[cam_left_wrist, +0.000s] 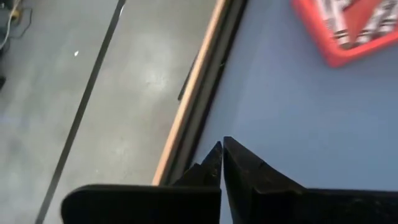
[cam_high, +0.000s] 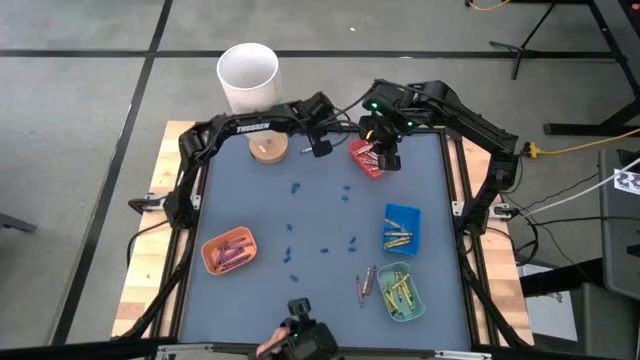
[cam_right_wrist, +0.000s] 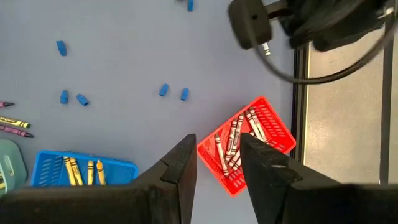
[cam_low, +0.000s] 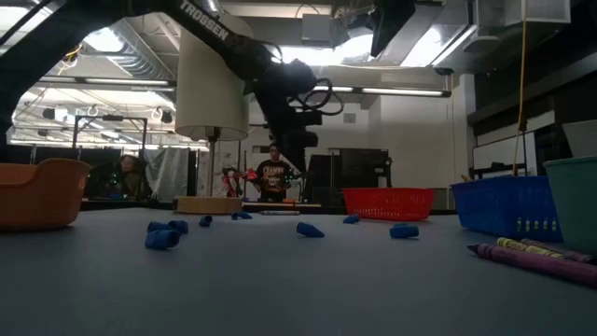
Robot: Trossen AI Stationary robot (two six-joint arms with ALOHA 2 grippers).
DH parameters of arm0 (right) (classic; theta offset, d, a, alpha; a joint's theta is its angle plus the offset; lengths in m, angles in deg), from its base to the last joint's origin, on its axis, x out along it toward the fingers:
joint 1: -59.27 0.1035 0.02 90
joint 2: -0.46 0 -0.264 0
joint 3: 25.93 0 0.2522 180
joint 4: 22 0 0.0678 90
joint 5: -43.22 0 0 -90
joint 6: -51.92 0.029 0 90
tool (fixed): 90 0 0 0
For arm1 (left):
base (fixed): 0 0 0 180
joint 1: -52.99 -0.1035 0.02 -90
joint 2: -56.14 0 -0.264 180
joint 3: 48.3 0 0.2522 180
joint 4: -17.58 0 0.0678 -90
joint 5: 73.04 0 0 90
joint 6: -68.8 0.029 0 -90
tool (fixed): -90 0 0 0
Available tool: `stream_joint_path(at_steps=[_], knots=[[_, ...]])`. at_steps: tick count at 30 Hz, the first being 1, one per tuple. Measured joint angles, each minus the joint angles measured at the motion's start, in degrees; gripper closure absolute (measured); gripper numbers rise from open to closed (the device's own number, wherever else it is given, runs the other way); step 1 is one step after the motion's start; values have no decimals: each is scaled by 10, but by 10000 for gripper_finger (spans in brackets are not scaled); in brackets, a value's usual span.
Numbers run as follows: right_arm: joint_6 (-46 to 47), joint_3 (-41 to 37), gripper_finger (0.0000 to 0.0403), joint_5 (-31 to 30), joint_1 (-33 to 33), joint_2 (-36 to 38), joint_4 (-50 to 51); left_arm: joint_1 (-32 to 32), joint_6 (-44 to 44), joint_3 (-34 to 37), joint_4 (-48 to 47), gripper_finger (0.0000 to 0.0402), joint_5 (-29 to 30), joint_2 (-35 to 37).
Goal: Sort crayons
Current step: Put the grey crayon into the red bin
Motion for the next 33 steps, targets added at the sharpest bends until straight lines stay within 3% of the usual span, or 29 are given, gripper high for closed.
stream_joint_path(at_steps=[6, 33], knots=[[0, 0, 281, 0, 0, 0, -5, -24, 1, 10, 1, 401, -44, 0], [0, 0, 281, 0, 0, 0, -13, -31, 17, 107, 41, 401, -46, -2]])
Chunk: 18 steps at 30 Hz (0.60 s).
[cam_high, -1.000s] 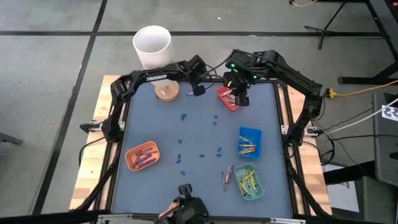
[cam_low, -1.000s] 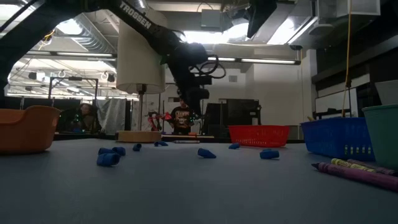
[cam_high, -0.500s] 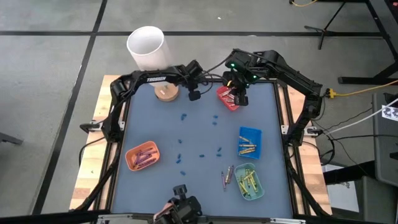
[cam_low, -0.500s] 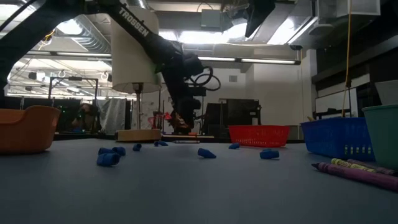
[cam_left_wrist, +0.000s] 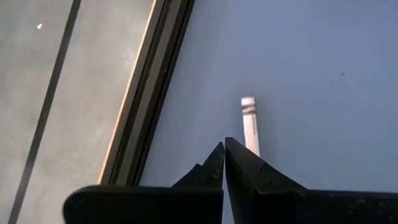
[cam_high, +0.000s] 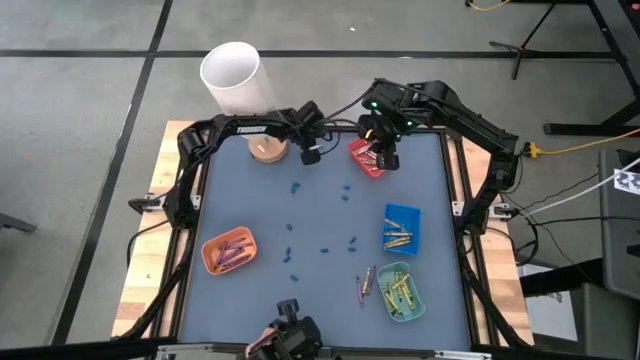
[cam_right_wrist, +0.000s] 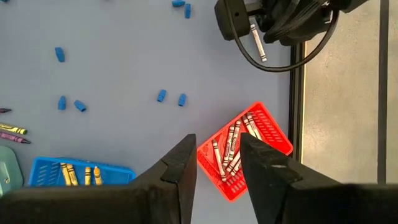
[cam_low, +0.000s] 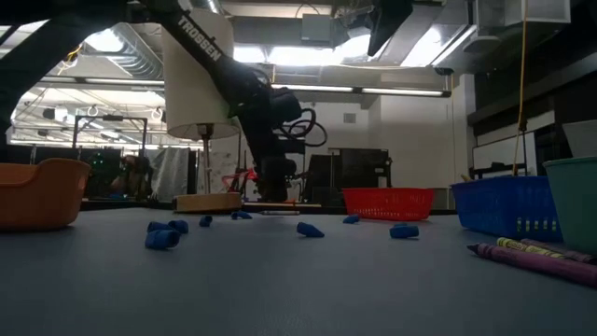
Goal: Sort crayons
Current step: Put the grey crayon into the red bin
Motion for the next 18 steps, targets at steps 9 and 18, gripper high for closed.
stream_joint_path(at_steps=[9, 18], knots=[[0, 0, 281, 7, 0, 0, 0, 0, -3, -1, 23, 401, -10, -42], [0, 0, 281, 20, 0, 0, 0, 0, -1, -2, 20, 401, -20, -44]])
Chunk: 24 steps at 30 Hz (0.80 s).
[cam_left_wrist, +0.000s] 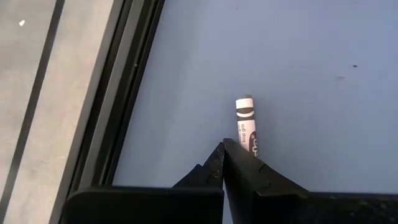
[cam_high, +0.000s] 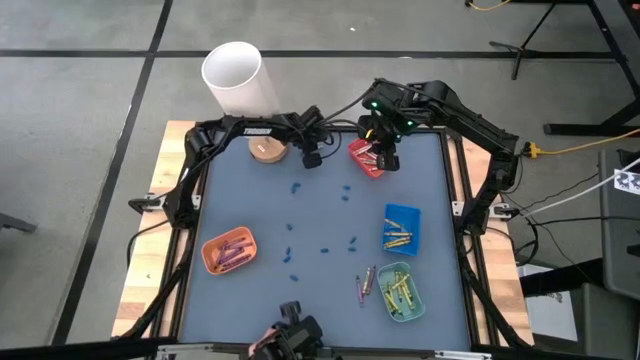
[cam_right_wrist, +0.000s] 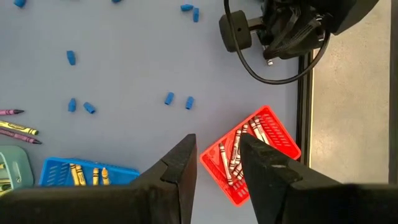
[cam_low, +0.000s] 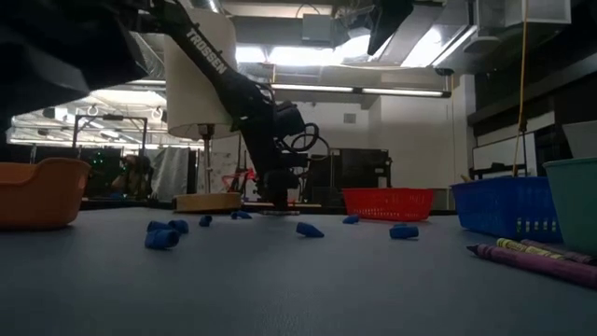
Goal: Sort crayons
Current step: Put the grey crayon into the red bin
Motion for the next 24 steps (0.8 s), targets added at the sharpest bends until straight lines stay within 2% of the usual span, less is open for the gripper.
stream_joint_path(at_steps=[4, 12, 21, 24], knots=[[0, 0, 281, 0, 0, 0, 0, 2, -1, -1, -11, 401, -20, 0], [0, 0, 281, 0, 0, 0, 1, 22, -18, -6, -34, 401, 16, 3], [0, 0, 281, 0, 0, 0, 2, 29, -19, -51, -89, 401, 15, 2], [0, 0, 281, 0, 0, 0, 4, 29, -19, -57, -116, 401, -31, 2]])
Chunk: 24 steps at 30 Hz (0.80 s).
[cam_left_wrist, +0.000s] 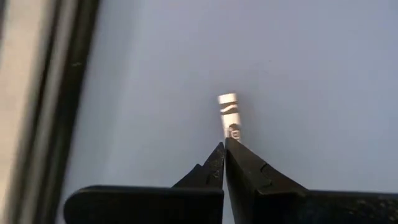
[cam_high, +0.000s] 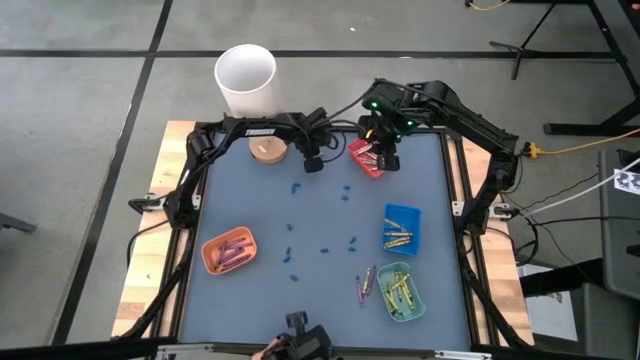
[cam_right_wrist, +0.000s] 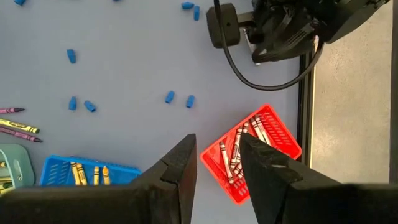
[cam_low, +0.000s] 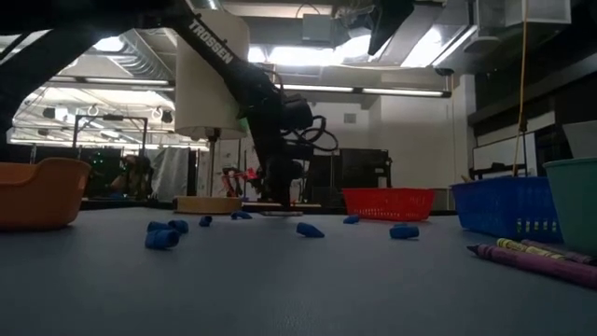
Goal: Sort crayons
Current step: Put the grey crayon into the red bin
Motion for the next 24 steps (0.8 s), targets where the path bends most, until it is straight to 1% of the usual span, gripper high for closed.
stream_joint_path(at_steps=[2, 4, 7, 12, 16, 20, 24], knots=[[0, 0, 281, 0, 0, 0, 0, 4, 0, -1, -7, 401, -18, 0], [0, 0, 281, 0, 0, 0, 0, 11, 0, -2, -16, 401, -17, 0], [0, 0, 281, 0, 0, 0, 1, 23, 0, -2, -19, 401, 4, 0], [0, 0, 281, 0, 0, 0, 1, 41, 0, -2, -13, 401, 69, 1], [0, 0, 281, 0, 0, 0, 1, 48, 3, -2, -10, 401, 68, 1], [0, 0, 281, 0, 0, 0, 1, 51, 3, -2, -2, 401, 102, 1], [0, 0, 281, 0, 0, 0, 1, 45, 0, -2, 1, 401, 120, 1]])
